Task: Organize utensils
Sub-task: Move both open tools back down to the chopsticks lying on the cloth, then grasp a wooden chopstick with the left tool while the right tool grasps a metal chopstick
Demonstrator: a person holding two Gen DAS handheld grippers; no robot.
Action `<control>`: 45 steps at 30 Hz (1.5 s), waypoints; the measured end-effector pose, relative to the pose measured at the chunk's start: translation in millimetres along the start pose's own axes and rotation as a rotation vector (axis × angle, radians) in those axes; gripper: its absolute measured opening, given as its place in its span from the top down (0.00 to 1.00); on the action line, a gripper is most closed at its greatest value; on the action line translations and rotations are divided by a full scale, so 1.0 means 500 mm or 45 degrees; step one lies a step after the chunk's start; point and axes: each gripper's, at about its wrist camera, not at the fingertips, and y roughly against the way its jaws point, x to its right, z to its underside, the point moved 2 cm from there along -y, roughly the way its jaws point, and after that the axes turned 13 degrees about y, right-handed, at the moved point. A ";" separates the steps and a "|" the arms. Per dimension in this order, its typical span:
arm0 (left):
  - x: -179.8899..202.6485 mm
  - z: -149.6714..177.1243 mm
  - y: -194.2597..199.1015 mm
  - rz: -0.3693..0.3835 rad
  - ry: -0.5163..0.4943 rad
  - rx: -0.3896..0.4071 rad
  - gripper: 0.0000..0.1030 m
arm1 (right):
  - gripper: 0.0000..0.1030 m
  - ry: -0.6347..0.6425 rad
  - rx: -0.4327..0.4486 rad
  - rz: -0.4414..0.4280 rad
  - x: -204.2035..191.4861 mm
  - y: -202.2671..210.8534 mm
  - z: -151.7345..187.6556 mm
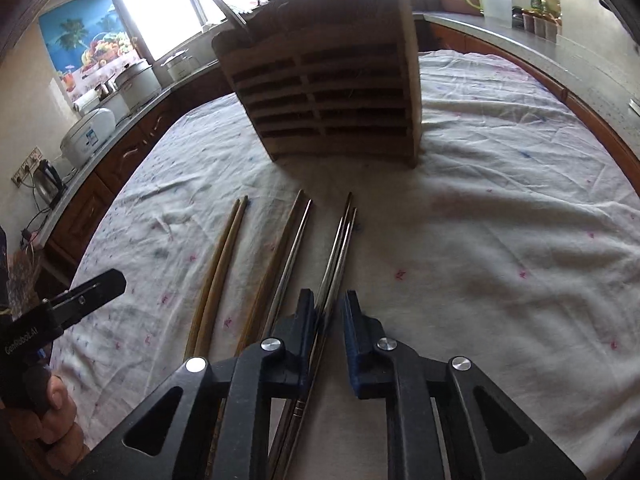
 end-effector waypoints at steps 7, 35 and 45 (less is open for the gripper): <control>0.023 -0.008 -0.022 0.016 -0.032 -0.020 0.25 | 0.88 -0.042 -0.018 0.027 0.072 0.053 0.047; 0.130 -0.055 -0.171 -0.057 -0.262 -0.122 0.56 | 0.88 -0.153 -0.015 0.001 0.129 -0.002 -0.024; 0.165 -0.056 -0.194 -0.159 -0.389 -0.130 0.59 | 0.88 -0.116 -0.015 0.030 0.127 -0.027 -0.051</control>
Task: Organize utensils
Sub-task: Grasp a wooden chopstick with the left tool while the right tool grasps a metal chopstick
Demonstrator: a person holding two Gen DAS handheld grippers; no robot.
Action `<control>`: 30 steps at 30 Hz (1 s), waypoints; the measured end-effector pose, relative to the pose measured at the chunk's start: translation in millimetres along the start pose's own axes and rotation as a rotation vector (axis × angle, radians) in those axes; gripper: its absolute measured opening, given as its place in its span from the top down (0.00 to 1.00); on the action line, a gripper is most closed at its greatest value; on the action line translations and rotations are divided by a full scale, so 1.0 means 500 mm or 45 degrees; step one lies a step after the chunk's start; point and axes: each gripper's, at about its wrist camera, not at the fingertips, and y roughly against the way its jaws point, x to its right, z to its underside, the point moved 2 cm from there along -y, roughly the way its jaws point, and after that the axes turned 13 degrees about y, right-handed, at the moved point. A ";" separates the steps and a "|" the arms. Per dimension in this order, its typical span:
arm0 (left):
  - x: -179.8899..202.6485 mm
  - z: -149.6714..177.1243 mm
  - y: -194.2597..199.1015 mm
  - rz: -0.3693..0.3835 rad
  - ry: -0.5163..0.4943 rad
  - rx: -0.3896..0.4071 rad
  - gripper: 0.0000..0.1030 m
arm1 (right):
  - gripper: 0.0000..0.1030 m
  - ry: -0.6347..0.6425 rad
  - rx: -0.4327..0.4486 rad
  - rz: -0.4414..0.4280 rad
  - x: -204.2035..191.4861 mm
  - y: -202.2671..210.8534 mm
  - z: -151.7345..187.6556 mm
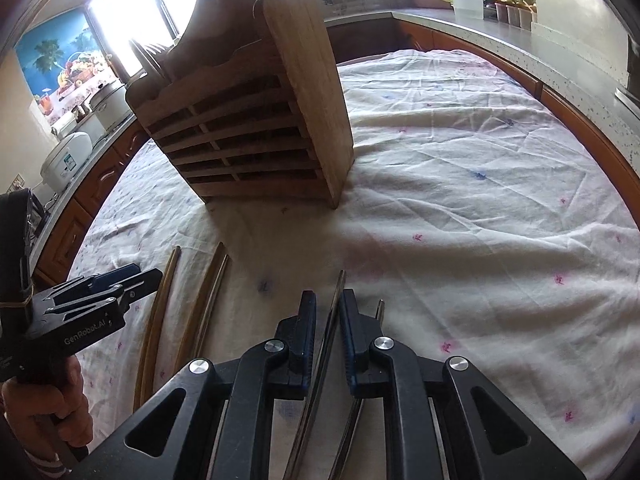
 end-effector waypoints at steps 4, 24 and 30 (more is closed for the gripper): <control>-0.044 -0.011 0.017 0.132 0.159 -0.038 0.63 | 0.88 -0.040 0.008 -0.056 0.017 0.000 0.003; 0.012 -0.002 -0.008 0.073 -0.011 -0.060 0.68 | 0.88 -0.020 0.011 -0.025 0.004 0.006 0.010; 0.031 0.011 -0.011 0.014 -0.088 -0.036 0.70 | 0.88 -0.023 0.018 -0.047 0.009 0.009 0.016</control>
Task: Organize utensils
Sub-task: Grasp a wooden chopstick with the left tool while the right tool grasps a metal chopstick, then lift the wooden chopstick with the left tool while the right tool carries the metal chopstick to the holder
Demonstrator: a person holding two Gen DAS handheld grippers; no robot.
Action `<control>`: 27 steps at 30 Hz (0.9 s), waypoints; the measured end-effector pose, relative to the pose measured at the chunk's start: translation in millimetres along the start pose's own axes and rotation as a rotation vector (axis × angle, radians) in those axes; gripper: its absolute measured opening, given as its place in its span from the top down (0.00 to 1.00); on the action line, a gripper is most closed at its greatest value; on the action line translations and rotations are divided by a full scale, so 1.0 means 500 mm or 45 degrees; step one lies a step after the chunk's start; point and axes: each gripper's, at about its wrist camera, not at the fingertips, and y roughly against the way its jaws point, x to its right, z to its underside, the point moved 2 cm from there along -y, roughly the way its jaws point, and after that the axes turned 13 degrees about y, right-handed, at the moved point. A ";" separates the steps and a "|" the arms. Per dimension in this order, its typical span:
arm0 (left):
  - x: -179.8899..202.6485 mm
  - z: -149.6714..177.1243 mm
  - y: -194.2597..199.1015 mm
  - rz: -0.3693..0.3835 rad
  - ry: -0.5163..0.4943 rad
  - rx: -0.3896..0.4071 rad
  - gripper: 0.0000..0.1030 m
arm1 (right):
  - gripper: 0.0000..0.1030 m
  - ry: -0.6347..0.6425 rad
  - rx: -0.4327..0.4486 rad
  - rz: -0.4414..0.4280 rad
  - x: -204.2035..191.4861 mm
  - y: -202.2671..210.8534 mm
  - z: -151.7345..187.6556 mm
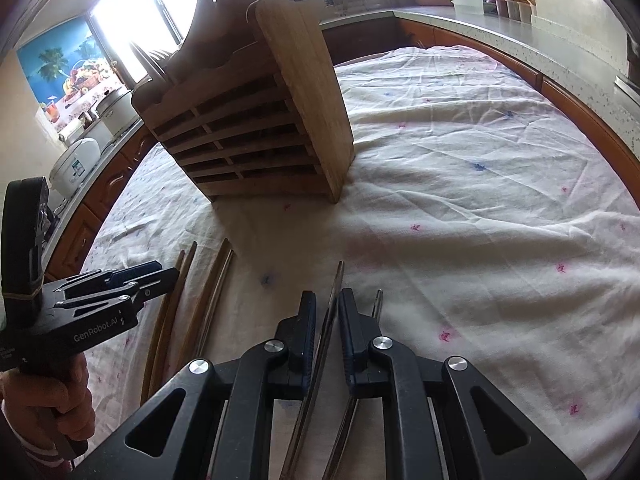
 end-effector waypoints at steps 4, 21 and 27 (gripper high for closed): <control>0.011 0.004 -0.001 0.012 -0.011 0.027 0.82 | 0.88 0.014 0.005 0.026 -0.007 -0.005 -0.005; -0.089 0.061 0.181 0.318 0.211 0.140 0.97 | 0.96 0.030 0.128 -0.084 -0.064 0.107 -0.006; -0.127 0.084 0.309 0.416 0.230 0.256 0.97 | 0.96 0.074 0.246 -0.120 -0.101 0.205 -0.023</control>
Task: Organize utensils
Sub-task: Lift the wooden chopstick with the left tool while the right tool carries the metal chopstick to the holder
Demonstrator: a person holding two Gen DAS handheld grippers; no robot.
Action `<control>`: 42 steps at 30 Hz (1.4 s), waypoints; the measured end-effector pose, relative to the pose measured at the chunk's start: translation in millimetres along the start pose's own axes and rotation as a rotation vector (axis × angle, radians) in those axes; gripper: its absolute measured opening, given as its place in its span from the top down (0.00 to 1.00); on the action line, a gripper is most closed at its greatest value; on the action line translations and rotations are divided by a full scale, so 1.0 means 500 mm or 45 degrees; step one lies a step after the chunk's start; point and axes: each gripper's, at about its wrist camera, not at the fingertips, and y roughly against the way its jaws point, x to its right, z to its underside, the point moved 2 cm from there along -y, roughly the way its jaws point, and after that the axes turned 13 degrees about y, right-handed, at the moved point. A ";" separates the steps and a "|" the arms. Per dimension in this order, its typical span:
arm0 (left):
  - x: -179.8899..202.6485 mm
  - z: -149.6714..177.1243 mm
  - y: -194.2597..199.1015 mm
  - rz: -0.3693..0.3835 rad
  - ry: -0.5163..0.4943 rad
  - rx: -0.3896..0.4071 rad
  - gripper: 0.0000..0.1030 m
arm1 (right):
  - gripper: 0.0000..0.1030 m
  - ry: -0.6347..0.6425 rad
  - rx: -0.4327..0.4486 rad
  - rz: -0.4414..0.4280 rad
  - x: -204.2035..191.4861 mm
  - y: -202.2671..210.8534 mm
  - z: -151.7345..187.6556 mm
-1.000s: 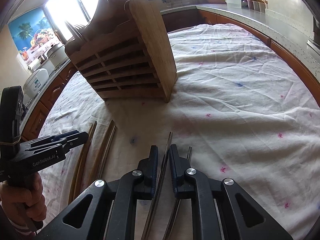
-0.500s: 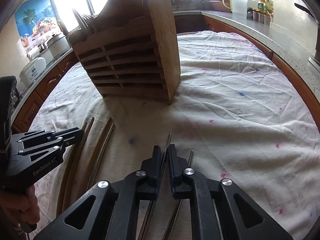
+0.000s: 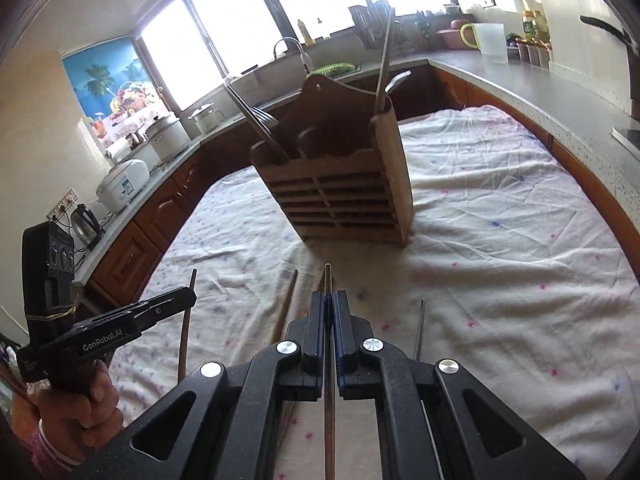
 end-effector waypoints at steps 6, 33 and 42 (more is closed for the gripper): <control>0.010 -0.003 0.122 0.063 -0.018 0.098 0.97 | 0.96 0.031 0.117 -0.011 -0.028 0.078 -0.041; 0.033 -0.069 0.178 0.108 -0.052 0.267 0.97 | 0.96 0.059 0.267 0.053 -0.004 0.138 -0.124; 0.064 -0.133 0.169 0.135 -0.084 0.353 0.97 | 0.96 0.063 0.344 0.090 0.022 0.146 -0.190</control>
